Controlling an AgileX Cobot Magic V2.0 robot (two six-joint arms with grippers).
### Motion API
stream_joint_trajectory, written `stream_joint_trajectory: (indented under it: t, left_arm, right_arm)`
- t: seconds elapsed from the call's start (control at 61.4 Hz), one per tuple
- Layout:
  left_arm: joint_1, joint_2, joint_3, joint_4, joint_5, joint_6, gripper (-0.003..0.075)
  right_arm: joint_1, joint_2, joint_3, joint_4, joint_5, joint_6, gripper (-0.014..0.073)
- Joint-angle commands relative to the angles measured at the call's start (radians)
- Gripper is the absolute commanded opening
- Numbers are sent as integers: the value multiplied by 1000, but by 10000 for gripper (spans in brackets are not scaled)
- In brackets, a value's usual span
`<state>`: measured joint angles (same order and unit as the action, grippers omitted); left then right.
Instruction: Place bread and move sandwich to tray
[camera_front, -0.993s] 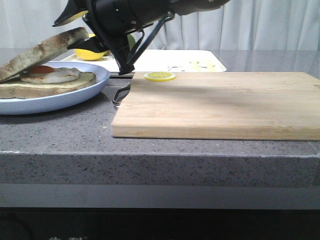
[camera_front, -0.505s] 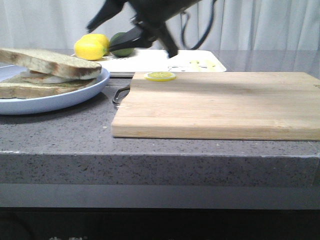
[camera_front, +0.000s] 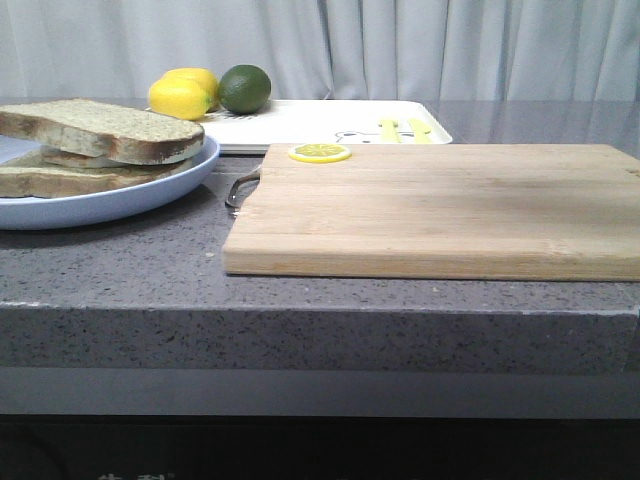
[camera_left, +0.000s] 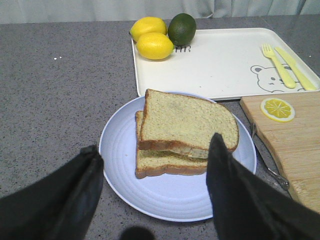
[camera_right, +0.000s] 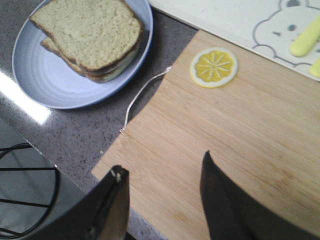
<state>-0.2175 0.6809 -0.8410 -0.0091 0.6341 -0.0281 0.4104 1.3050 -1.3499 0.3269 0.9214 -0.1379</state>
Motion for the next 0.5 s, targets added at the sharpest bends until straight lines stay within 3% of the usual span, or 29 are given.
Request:
stream_joint_trajectory:
  t: [0.0, 0.244, 0.488]
  left_arm:
    - [-6, 0, -29, -8, -94, -1, 438]
    - [-6, 0, -29, -8, -69, -1, 438]
    - [-4, 0, -29, 9, -24, 0, 438]
  right_arm:
    - [0, -145, 56, -44, -83, 20, 363]
    - [0, -390, 278, -45, -192, 20, 363]
    - [0, -513, 406, -43, -195, 20, 363]
